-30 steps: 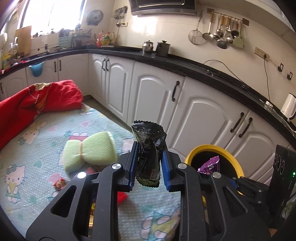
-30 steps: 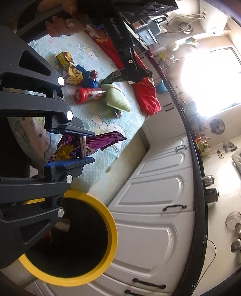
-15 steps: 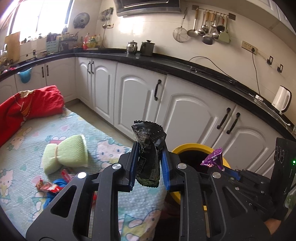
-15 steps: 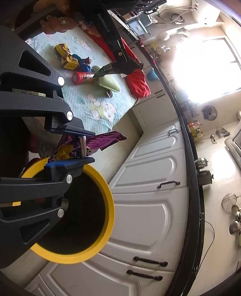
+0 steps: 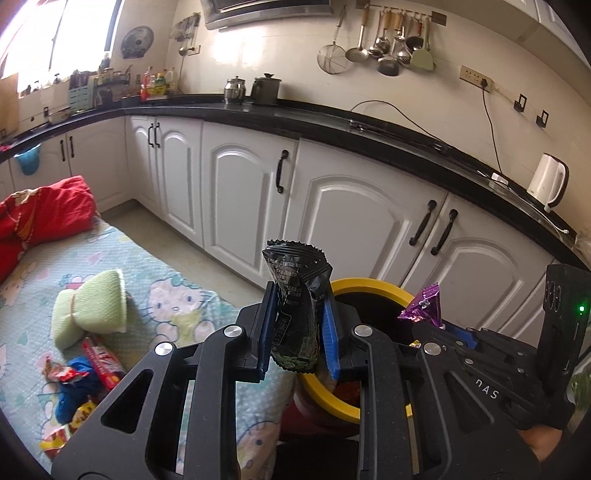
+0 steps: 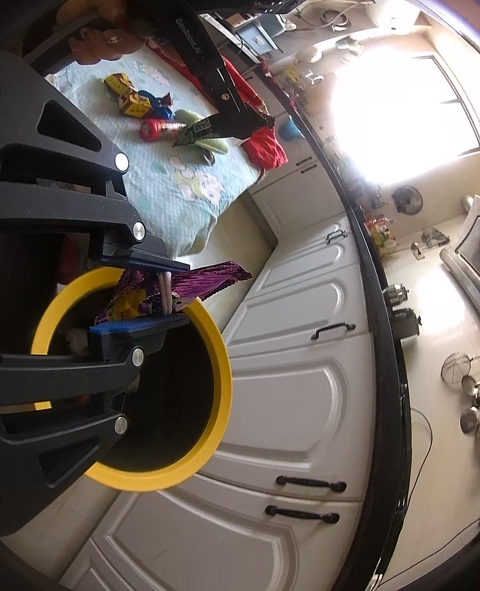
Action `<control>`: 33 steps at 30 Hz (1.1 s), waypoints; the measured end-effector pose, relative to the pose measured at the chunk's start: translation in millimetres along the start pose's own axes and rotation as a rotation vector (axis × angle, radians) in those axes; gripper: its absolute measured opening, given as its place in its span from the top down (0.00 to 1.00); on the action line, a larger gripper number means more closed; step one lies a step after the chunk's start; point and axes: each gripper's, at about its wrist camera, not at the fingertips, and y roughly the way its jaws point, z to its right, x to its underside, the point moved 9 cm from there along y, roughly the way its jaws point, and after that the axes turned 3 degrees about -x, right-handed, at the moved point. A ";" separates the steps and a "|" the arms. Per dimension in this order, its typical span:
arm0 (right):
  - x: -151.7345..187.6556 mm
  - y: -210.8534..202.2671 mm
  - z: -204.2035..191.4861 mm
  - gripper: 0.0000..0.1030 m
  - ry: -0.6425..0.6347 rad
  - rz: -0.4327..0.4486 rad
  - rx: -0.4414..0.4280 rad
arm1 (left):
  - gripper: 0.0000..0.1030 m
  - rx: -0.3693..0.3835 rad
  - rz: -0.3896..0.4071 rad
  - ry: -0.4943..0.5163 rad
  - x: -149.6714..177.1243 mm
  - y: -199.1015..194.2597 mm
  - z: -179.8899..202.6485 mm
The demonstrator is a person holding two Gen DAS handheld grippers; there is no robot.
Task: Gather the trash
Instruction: 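Carry the black wrapper with the left tool while the right tool carries the purple wrapper to the bin, then open both tools over the bin to drop the two wrappers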
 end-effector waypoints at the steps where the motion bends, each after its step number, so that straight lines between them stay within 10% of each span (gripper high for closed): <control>1: 0.8 -0.3 3.4 0.79 0.004 0.000 0.005 | 0.84 0.004 -0.002 0.003 0.2 1.4 2.1; 33: 40.1 24.1 84.3 0.79 0.108 -0.074 0.122 | 0.84 0.119 -0.117 0.074 31.1 79.4 84.0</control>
